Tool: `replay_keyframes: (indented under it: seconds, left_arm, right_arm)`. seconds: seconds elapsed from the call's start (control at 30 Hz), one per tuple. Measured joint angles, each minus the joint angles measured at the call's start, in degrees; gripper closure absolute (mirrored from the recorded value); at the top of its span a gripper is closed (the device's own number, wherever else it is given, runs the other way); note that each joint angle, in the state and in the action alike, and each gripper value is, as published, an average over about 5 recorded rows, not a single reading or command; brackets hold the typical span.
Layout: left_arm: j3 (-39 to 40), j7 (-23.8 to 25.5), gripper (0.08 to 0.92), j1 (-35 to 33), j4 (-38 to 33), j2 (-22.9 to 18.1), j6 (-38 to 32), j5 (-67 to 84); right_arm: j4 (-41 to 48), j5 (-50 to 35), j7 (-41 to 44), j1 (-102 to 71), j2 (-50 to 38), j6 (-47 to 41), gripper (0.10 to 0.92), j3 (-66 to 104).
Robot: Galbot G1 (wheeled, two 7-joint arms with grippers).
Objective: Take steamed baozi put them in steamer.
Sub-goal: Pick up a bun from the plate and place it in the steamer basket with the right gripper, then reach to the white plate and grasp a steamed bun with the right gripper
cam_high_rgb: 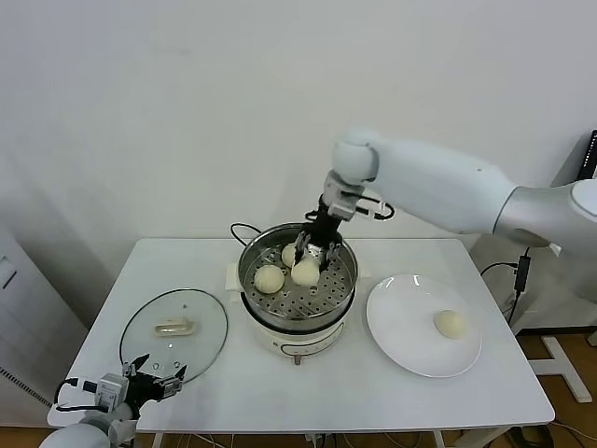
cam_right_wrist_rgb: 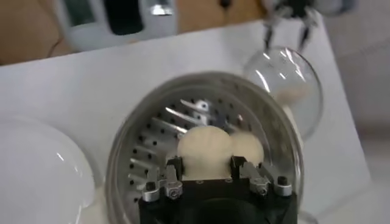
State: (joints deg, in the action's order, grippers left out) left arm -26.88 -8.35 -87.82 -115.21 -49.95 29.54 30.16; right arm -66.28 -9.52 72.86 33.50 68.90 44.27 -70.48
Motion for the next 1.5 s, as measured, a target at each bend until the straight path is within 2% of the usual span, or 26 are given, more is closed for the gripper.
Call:
replay_keyframes:
  seconds: [0.63, 0.83, 1.07, 1.17, 1.5]
  left_arm:
    - [-0.2, 0.1, 0.177, -0.1, 0.4, 0.0, -0.2, 0.0]
    - [-0.1, 0.1, 0.177, 0.1, 0.7, 0.0, -0.2, 0.0]
    - [-0.1, 0.1, 0.177, 0.2, 0.9, 0.0, -0.3, 0.0]
    - [-0.1, 0.1, 0.177, 0.2, 0.9, 0.1, -0.3, 0.0]
    - [-0.6, 0.1, 0.177, 0.0, 0.8, 0.4, -0.3, 0.1]
  right_arm:
    - [-1.9, 13.3, 0.5, -7.2, 3.6, 2.9, 0.528, 2.7]
    - [-1.5, 15.4, 0.1, -8.9, 4.2, 2.9, 0.46, 3.5]
    - [-0.9, 17.4, -0.3, -9.4, 4.2, 2.9, 0.271, 5.0]
    - [-0.5, 17.8, -0.4, -9.2, 3.9, 2.9, 0.217, 5.7]
    - [4.3, 18.4, -0.5, -5.1, 0.9, 2.9, 0.203, 10.6]
